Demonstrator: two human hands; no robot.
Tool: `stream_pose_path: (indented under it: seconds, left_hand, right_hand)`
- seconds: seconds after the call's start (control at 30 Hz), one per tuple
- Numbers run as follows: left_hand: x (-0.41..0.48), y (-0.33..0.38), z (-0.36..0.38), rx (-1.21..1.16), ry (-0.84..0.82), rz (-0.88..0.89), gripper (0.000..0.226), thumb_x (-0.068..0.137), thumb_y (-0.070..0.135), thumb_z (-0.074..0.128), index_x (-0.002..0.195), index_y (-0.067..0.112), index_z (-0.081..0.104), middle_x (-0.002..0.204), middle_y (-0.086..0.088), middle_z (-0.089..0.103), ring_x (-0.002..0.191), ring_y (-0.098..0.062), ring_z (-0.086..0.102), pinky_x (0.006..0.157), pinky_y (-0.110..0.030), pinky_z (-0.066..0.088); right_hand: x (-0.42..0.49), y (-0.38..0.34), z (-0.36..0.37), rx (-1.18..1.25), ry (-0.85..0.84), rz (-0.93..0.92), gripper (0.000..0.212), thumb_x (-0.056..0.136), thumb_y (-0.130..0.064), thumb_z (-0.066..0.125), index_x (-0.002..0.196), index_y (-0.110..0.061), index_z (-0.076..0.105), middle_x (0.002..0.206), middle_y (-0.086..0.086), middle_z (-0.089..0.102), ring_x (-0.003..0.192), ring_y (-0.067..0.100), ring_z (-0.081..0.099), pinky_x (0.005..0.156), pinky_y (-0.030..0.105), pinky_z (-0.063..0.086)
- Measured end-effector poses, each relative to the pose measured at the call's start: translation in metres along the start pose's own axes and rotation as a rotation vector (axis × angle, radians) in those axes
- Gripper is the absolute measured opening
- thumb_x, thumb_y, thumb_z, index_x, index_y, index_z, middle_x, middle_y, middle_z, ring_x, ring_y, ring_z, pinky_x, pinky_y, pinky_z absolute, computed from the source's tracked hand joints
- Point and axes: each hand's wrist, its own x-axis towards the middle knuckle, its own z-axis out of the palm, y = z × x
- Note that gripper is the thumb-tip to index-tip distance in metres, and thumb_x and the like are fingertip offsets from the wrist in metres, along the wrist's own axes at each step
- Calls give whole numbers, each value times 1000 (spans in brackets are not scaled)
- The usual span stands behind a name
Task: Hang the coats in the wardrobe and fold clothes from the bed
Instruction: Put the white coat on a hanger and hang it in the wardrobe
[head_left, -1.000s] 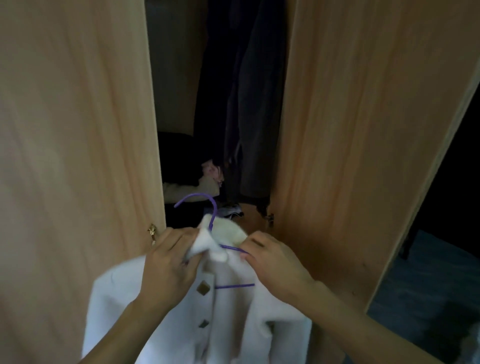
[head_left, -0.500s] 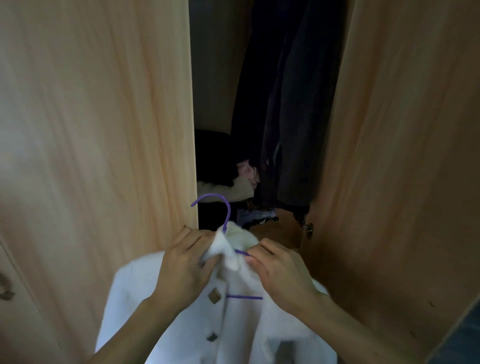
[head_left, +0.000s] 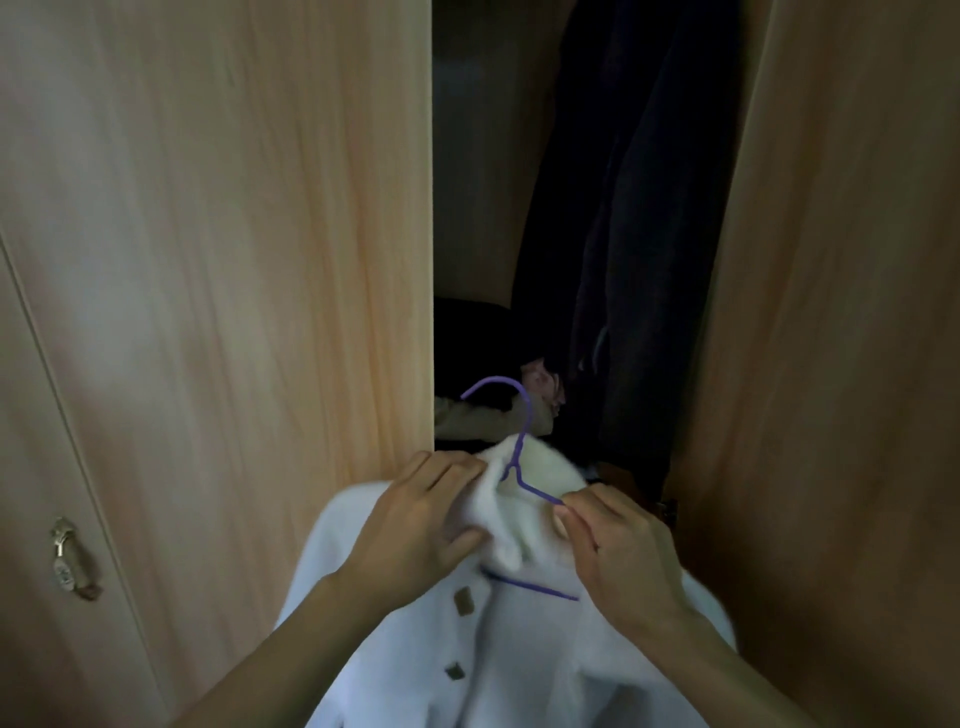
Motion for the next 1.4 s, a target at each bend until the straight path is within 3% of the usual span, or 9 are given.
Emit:
stream_pose_path:
  seconds: [0.13, 0.23, 0.37, 0.5, 0.57, 0.63, 0.8, 1.0, 1.4]
  left_hand:
    - [1, -2, -9, -10, -20, 69, 57, 91, 57, 58, 132, 16, 55, 126, 6, 57, 116, -10, 50, 100, -24, 39]
    - [4, -10, -11, 6, 31, 75, 41, 103, 38, 37, 128, 14, 57, 124, 2, 58, 115, -16, 52, 101, -29, 40]
    - [17, -30, -6, 242, -36, -9, 40, 100, 26, 36, 131, 11, 57, 129, -4, 58, 124, -26, 51, 102, -39, 43]
    - [34, -46, -2, 673, -333, 9, 60, 91, 25, 29, 147, 8, 37, 156, -10, 32, 149, -30, 17, 118, -45, 19]
    - [41, -53, 4, 860, -473, 54, 58, 96, 25, 29, 152, 8, 25, 161, -12, 16, 150, -32, 0, 120, -51, 7]
    - [46, -59, 11, 964, -532, 88, 56, 99, 23, 31, 152, 7, 24, 162, -14, 13, 150, -34, -5, 119, -56, 2]
    - [52, -68, 22, 1020, -552, 105, 51, 101, 24, 33, 149, 8, 32, 158, -15, 22, 149, -35, 1, 118, -58, 2]
    - [63, -61, 31, 1120, -541, 82, 41, 98, 28, 40, 135, 14, 51, 137, -9, 44, 137, -34, 28, 107, -50, 26]
    - [47, -46, 22, 1122, -516, 137, 38, 97, 27, 44, 131, 14, 54, 132, -9, 45, 133, -32, 30, 105, -47, 29]
  right_hand:
    - [-1, 7, -3, 16, 4, 39, 31, 96, -31, 45, 81, -18, 69, 77, -4, 62, 66, 14, 59, 53, 26, 47]
    - [-4, 11, -9, 46, 18, 54, 27, 93, -32, 50, 77, -18, 67, 74, -6, 60, 64, 12, 56, 56, 22, 42]
    - [-10, 15, -15, 65, 11, 49, 27, 92, -36, 54, 74, -20, 64, 71, -8, 57, 63, 11, 55, 53, 25, 45]
    - [-18, 14, -15, 29, 16, 21, 25, 92, -36, 55, 75, -21, 65, 73, -9, 58, 64, 10, 56, 55, 22, 44]
    - [-19, 12, -15, 9, 28, -6, 25, 93, -34, 54, 75, -20, 65, 74, -8, 58, 65, 11, 56, 57, 21, 42]
    - [-19, 11, -15, -22, 49, -37, 25, 92, -32, 55, 74, -19, 65, 73, -7, 59, 64, 11, 56, 57, 20, 41]
    - [-20, 12, -17, -52, 35, -55, 28, 95, -31, 52, 75, -17, 65, 73, -5, 60, 63, 15, 59, 54, 27, 47]
    - [-22, 13, -19, -83, 15, 15, 29, 94, -35, 51, 75, -20, 65, 73, -7, 59, 63, 13, 59, 53, 24, 43]
    - [-43, 0, -29, -13, -24, 39, 26, 94, -36, 52, 78, -20, 65, 76, -9, 59, 66, 11, 57, 58, 20, 40]
